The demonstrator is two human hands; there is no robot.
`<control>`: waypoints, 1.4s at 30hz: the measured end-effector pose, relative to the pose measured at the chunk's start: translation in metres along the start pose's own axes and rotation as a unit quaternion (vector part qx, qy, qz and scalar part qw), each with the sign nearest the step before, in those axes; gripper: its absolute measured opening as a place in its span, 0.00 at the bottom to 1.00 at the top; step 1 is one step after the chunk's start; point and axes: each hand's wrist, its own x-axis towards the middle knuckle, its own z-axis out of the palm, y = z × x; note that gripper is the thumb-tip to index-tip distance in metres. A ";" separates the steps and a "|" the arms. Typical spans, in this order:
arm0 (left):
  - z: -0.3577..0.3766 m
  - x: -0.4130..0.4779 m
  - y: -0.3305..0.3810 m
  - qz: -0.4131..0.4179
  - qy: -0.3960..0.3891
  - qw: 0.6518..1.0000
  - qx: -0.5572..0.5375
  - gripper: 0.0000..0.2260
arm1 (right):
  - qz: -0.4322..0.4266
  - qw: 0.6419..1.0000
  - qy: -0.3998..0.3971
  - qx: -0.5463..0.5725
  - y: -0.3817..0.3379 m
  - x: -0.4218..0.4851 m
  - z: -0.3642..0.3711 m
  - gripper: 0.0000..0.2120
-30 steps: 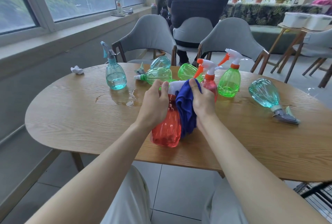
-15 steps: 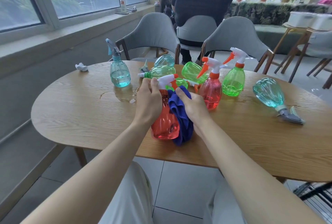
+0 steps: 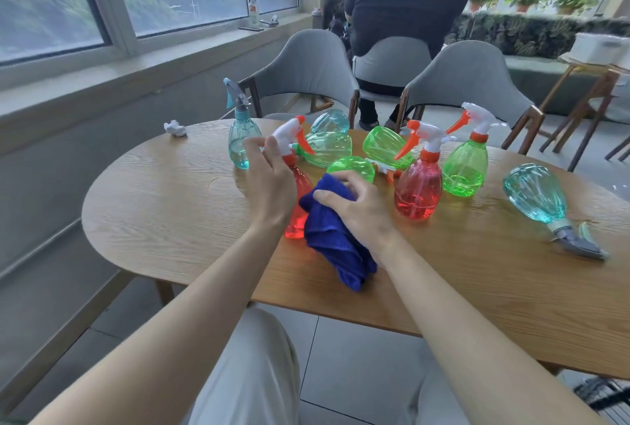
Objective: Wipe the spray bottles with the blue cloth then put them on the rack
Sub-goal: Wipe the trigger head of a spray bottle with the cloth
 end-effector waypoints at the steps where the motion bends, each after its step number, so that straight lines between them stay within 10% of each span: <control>1: -0.001 -0.004 0.002 0.017 -0.014 1.000 0.004 0.09 | -0.010 0.999 -0.008 -0.034 0.001 0.001 0.006 0.12; 6: -0.006 -0.005 0.000 0.025 -0.099 0.995 -0.024 0.12 | -0.012 0.999 -0.019 -0.049 0.007 0.004 0.010 0.20; 16: -0.036 -0.010 -0.021 0.067 -0.277 0.956 0.063 0.18 | 0.008 0.997 0.063 -0.048 0.019 0.009 0.009 0.03; 24: -0.032 -0.013 -0.029 0.006 -0.274 0.961 0.030 0.15 | -0.051 0.983 0.178 0.015 0.014 0.005 0.011 0.03; 35: -0.023 -0.015 -0.031 0.009 -0.278 0.961 0.004 0.15 | -0.089 0.983 -0.005 -0.163 0.024 0.009 0.038 0.30; 42: -0.018 -0.016 -0.042 0.025 -0.252 0.967 0.025 0.15 | -0.025 0.982 -0.007 -0.188 0.048 0.007 0.021 0.17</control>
